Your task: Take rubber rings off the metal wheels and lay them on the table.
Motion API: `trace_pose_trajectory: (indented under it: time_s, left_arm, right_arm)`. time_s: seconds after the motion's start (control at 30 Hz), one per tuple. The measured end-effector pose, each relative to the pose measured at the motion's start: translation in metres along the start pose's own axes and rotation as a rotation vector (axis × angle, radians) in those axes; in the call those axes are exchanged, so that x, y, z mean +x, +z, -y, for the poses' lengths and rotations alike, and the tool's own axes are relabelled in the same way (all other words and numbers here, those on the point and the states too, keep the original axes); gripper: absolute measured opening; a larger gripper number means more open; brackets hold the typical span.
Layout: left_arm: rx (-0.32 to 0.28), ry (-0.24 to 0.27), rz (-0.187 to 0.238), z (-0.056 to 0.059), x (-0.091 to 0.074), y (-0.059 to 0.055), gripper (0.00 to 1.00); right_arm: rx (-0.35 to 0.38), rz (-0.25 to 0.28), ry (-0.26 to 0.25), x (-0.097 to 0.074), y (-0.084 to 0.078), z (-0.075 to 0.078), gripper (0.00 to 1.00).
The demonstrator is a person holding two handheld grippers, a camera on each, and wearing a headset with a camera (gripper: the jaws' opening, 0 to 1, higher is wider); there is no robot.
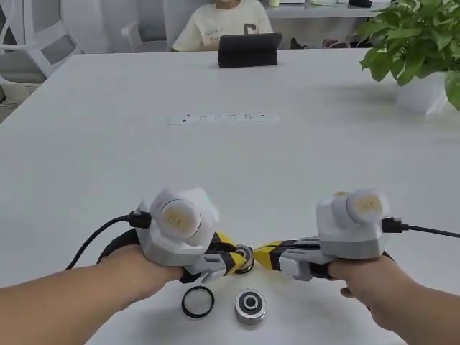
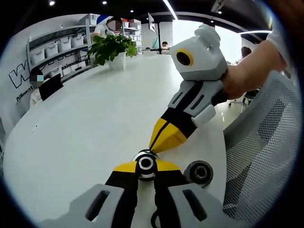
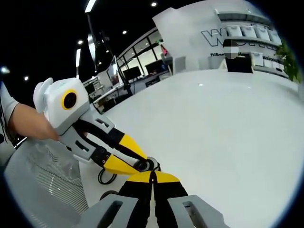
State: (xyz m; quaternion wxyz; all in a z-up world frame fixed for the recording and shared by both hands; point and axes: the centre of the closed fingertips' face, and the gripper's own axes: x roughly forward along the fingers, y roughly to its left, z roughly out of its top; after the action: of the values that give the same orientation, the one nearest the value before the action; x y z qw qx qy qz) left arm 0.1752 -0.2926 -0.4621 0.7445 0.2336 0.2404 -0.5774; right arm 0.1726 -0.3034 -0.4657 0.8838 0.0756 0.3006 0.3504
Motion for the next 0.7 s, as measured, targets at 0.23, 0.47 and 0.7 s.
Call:
trace_pose_trajectory:
  time_s: [0.23,0.47,0.7]
  left_arm:
    - [0.002,0.001,-0.004,0.000,0.000,0.000,0.07]
    - [0.002,0.002,-0.007,0.000,0.000,0.000,0.07]
    - [0.002,-0.001,-0.005,0.000,0.000,-0.001,0.07]
  right_arm:
    - [0.001,0.002,0.009,0.000,0.001,-0.003,0.00]
    - [-0.010,0.001,0.028,0.003,0.003,-0.009,0.00]
    - [0.027,0.017,0.043,0.003,0.005,-0.012,0.00]
